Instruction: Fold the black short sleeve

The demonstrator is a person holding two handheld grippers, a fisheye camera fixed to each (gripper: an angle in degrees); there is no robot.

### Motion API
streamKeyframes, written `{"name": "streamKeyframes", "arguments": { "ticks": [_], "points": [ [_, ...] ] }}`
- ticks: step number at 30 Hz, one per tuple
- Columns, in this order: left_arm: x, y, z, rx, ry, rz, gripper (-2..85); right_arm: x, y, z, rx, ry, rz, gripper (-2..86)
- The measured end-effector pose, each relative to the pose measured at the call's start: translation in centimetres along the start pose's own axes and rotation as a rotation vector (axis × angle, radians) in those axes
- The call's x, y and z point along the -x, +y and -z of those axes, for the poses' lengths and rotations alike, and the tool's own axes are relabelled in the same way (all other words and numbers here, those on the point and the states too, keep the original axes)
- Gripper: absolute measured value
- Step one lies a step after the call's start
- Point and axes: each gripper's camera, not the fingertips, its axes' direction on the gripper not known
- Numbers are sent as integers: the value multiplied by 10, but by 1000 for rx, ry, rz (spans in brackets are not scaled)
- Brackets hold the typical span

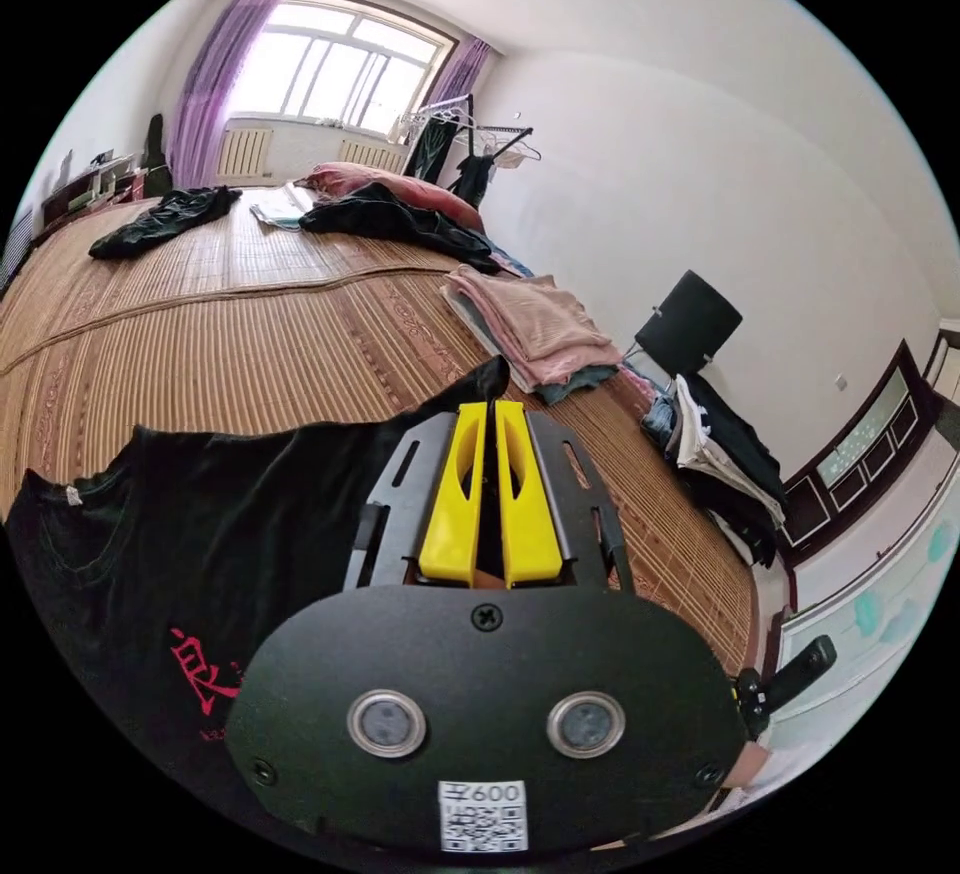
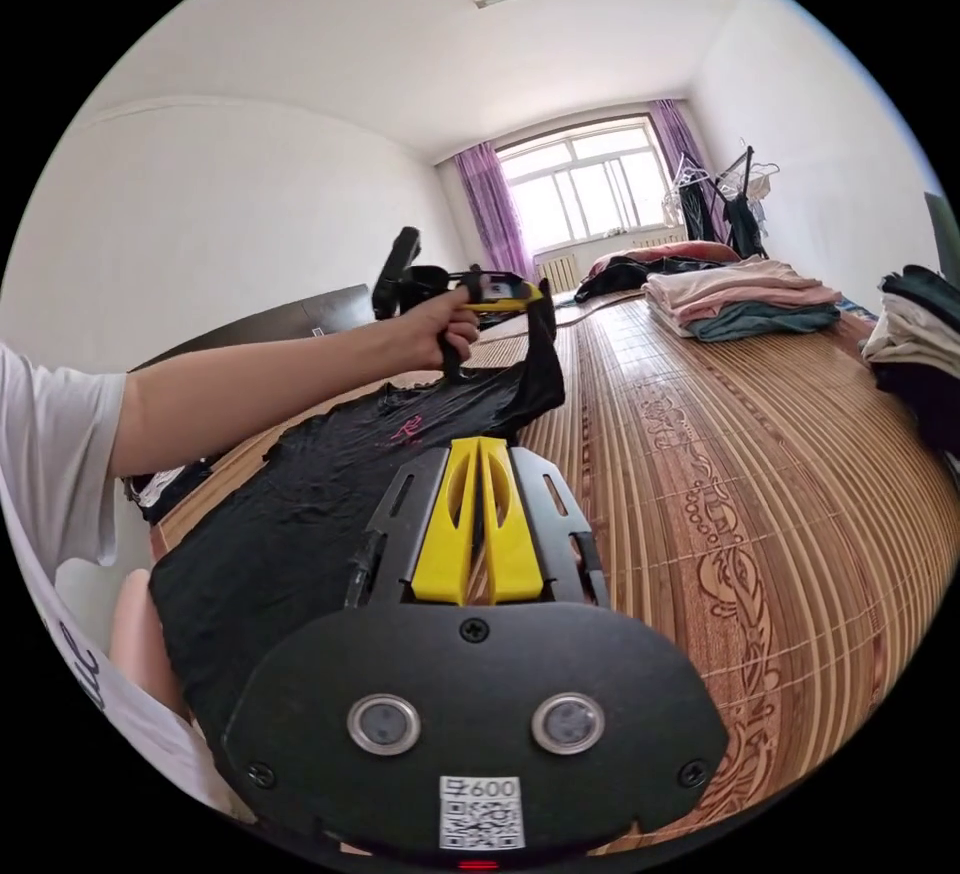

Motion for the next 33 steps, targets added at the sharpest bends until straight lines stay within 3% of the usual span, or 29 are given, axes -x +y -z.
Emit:
{"name": "streamKeyframes", "arguments": {
  "ticks": [10,23,26,28,30,33],
  "points": [
    [103,11,113,-54,-19,204,30,23,-9,-2,11,12,32,-8],
    [155,13,143,27,-142,277,38,28,-19,0,2,-10,-4,-8],
    [160,11,150,57,-273,306,77,31,-21,0,5,-11,-3,-8],
    [140,6,162,0,-414,245,104,34,-23,-1,5,-8,1,-8],
    [116,-3,159,-13,-443,158,107,37,-24,-1,6,-4,9,-8],
    [73,-31,120,150,-319,-3,105,43,-26,-4,18,1,24,-8]
  ]
}}
